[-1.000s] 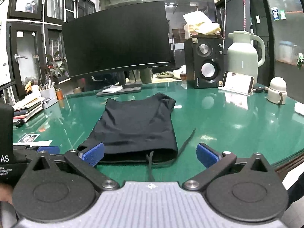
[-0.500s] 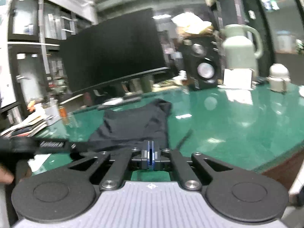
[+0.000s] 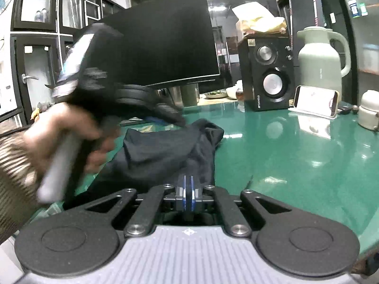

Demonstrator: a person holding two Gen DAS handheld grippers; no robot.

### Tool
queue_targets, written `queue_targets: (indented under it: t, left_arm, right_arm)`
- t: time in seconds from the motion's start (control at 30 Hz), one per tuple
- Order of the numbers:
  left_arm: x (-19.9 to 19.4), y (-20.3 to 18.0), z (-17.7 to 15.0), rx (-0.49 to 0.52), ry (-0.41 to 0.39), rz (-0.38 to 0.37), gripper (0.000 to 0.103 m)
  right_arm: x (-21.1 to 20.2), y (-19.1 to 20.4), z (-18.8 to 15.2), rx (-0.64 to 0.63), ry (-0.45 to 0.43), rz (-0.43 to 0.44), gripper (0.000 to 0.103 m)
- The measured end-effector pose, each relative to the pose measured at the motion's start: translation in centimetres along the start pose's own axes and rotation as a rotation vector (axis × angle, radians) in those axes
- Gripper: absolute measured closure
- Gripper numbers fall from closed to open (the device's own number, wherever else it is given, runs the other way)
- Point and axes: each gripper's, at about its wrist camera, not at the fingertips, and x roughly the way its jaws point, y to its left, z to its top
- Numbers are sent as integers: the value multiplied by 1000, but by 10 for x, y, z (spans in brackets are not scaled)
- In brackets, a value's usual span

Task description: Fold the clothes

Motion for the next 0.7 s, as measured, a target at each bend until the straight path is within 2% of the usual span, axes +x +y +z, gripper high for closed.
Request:
queue_targets:
  t: [0.13, 0.23, 0.3, 0.4, 0.57, 0.63, 0.7]
  left_arm:
    - [42, -7, 2, 66, 44, -15, 76]
    - [57, -5, 0, 60, 65, -18, 75]
    - [63, -2, -2, 44, 69, -17, 74]
    - [67, 0, 0, 43, 73, -12, 67]
    - [73, 11, 1, -17, 79, -2, 49]
    - [74, 13, 2, -24, 79, -7, 51]
    - [69, 18, 6, -53, 84, -43, 62]
  right_arm:
    - [19, -6, 4, -21, 32, -9, 98]
    - [40, -10, 3, -42, 112, -19, 98]
    - [42, -9, 2, -51, 119, -17, 98]
    - [42, -8, 0, -48, 120, -15, 98]
    - [41, -9, -4, -31, 112, -14, 98]
    - [39, -6, -6, -49, 110, -19, 98]
    - [38, -4, -4, -59, 115, -22, 98]
